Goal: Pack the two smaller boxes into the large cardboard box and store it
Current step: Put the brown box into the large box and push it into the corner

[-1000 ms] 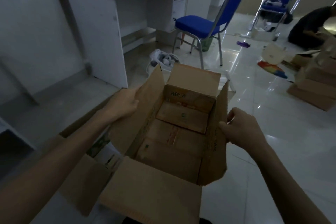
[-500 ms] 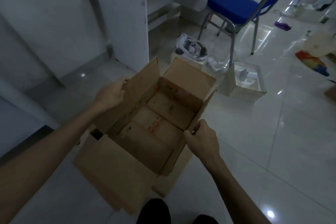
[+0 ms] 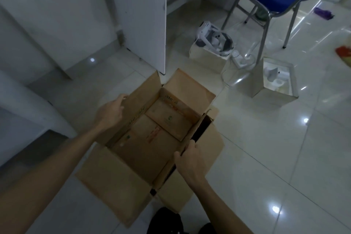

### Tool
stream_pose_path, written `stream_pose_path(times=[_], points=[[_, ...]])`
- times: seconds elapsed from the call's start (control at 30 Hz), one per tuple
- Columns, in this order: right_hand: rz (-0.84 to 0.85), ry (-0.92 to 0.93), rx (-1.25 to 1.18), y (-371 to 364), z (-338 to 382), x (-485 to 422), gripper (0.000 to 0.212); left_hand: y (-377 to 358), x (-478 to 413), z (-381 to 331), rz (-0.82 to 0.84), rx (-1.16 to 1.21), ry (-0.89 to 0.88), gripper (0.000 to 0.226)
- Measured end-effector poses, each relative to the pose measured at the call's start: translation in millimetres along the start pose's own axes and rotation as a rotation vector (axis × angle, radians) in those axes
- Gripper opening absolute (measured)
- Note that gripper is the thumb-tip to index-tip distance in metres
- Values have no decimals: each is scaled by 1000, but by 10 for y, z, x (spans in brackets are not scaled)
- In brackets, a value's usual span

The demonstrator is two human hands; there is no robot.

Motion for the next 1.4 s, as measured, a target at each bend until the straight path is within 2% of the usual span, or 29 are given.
stream_pose_path(times=[0.17,0.27,0.43,0.5,0.67,0.77,1.0,1.17,1.27,1.4], points=[[31,-45,37,-195,-182,-162,18,-303,18,35,2,1,32,36],[76,-83,191,-368,-288,-283,22,-504,0,104,-26,-13,83,38],[113,-50,480,-670,-402,-421,17,-828,-72,126,-4,107,83,39],[139,-31,564,-794,-436,-474,18,-905,-82,108,-2,60,100,40],[233,9,764,-1047,-520,-647,29,-1092,-166,140,4,31,106,44],[299,26,857,-1119,-571,-786,42,-1239,-199,159,78,77,106,49],[444,103,966,-1120,-714,-850,50,-1571,-161,467,228,153,125,64],[392,164,870,-885,-821,-871,68,-1686,-126,509,180,43,171,76],[366,163,834,-829,-860,-903,72,-1752,-71,429,157,-35,173,76],[419,113,886,-883,-904,-937,70,-1835,-71,411,129,-96,168,76]])
Point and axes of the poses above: each hand's wrist, its own x-axis away from the middle knuckle, its own y-axis out of the back of the hand, z = x × y, the point moved 5 cm from there along -x, towards the middle knuckle, and after that the axes turned 14 degrees about y, right-handed, at the moved point
